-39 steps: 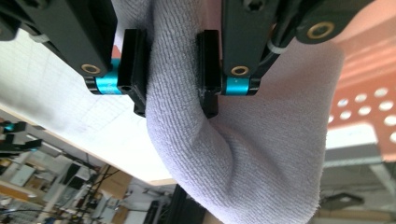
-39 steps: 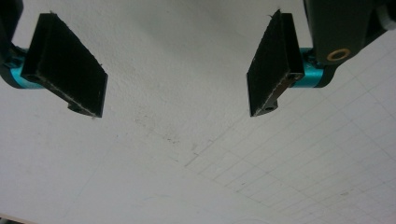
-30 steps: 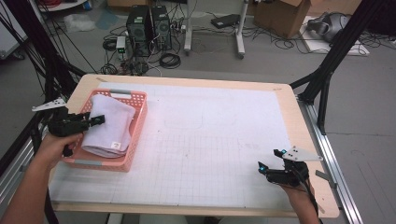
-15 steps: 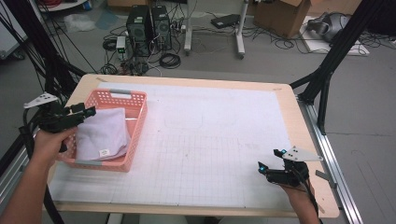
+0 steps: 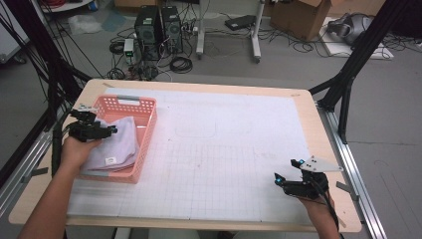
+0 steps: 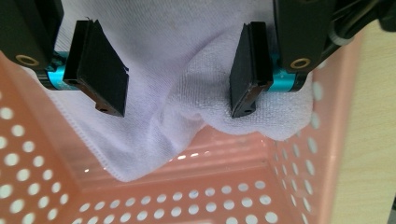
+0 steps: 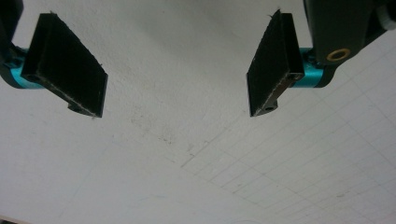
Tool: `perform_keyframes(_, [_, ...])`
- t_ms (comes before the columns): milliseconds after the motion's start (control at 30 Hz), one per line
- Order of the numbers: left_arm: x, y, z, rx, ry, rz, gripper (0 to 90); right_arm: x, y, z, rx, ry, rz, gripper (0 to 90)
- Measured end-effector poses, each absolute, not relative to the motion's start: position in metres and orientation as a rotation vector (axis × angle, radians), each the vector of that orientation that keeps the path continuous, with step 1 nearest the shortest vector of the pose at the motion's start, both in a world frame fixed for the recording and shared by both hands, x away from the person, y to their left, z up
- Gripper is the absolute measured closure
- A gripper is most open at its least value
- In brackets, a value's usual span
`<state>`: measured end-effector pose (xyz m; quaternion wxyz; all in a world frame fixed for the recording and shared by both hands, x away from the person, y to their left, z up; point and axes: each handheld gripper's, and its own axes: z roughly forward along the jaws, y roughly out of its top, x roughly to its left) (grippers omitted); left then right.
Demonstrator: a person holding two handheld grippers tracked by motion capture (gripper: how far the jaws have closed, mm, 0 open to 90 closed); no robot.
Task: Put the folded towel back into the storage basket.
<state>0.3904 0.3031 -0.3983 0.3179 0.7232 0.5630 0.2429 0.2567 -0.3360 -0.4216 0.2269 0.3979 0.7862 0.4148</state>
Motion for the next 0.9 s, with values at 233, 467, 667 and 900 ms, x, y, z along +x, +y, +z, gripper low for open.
perform_keyframes(233, [0.400, 0.290, -0.405, 1.836, 1.409, 0.586, 39.6, 0.258, -0.336, -0.423, 1.101, 2.174, 1.143, 19.4])
perform_keyframes(467, [0.404, 0.271, -0.404, 1.810, 1.289, 0.546, 41.5, 0.257, -0.336, -0.423, 1.104, 2.174, 1.143, 19.4])
perform_keyframes(667, [0.398, 0.291, -0.391, 1.718, 1.339, 0.593, 39.8, 0.256, -0.340, -0.421, 1.111, 2.164, 1.150, 19.4])
perform_keyframes(900, [0.377, 0.315, -0.368, 1.586, 1.285, 0.662, 39.5, 0.257, -0.337, -0.421, 1.091, 2.166, 1.152, 19.4])
